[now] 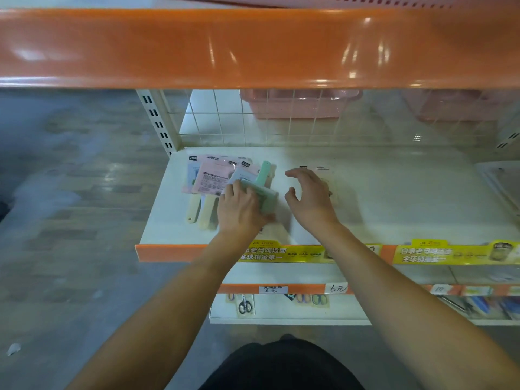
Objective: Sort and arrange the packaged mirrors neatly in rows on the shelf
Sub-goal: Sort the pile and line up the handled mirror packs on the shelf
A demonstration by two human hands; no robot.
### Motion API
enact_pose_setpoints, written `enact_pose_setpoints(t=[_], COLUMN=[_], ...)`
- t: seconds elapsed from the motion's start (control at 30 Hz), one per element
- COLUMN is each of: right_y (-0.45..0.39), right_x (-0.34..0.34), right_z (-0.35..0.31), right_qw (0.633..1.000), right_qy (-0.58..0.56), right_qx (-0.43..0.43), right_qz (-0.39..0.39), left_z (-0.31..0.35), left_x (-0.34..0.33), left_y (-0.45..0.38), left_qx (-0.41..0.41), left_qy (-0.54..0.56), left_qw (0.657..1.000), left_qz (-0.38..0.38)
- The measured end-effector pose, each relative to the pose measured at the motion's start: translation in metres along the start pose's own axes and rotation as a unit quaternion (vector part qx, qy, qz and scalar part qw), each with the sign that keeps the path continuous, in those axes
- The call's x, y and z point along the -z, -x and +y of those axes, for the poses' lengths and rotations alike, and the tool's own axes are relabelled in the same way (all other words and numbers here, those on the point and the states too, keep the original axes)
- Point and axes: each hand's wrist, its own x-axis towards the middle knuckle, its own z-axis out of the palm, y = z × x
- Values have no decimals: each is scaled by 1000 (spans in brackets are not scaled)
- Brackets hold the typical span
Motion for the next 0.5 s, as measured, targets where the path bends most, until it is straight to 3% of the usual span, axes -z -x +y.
enact_pose_setpoints(t=[0.5], right_y=[7], right_x=[-16], right_z=[-5], right_qw=[999], right_qy=[-11], right_qx=[16], right_qz=[-30], left_z=[-26], left_x=[7], left_y=[-4], left_qx=[27], left_qy=[3], left_qw=[999], left_qz=[17])
